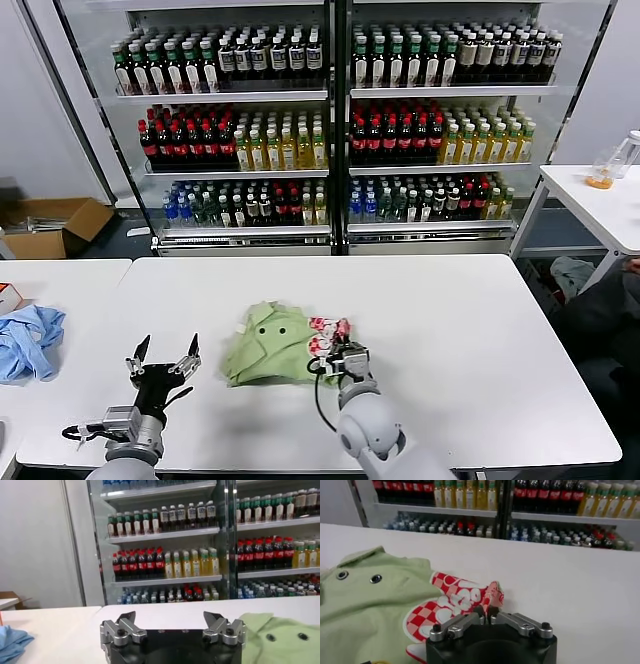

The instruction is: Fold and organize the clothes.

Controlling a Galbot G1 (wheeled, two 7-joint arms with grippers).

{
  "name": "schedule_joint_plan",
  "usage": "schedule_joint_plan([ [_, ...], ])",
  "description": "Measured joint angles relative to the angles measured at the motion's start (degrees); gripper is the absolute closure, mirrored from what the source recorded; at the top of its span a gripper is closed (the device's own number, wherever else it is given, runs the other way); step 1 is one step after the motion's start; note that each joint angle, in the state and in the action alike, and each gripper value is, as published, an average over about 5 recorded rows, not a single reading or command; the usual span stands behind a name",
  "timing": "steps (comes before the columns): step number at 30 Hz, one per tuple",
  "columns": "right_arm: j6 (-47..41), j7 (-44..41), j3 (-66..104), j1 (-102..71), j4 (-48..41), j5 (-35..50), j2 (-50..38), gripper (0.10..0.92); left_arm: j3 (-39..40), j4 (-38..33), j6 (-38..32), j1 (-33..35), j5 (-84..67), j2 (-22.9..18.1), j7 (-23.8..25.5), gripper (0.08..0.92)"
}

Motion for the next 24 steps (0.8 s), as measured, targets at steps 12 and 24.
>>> schedule_joint_plan([
  [12,1.59,-9.13,5.35,1.56,-0.24,-4.30,-7.91,0.867,1.12,-1.01,0.41,0.60,0.91,-0.74,0.59,0.177],
  [24,15.17,-14.98,12.83,-8.31,7.91,-8.43,-11.10,0.541,2.08,-3.99,0.24,2.91,1.32,-2.16,2.08,0.177],
])
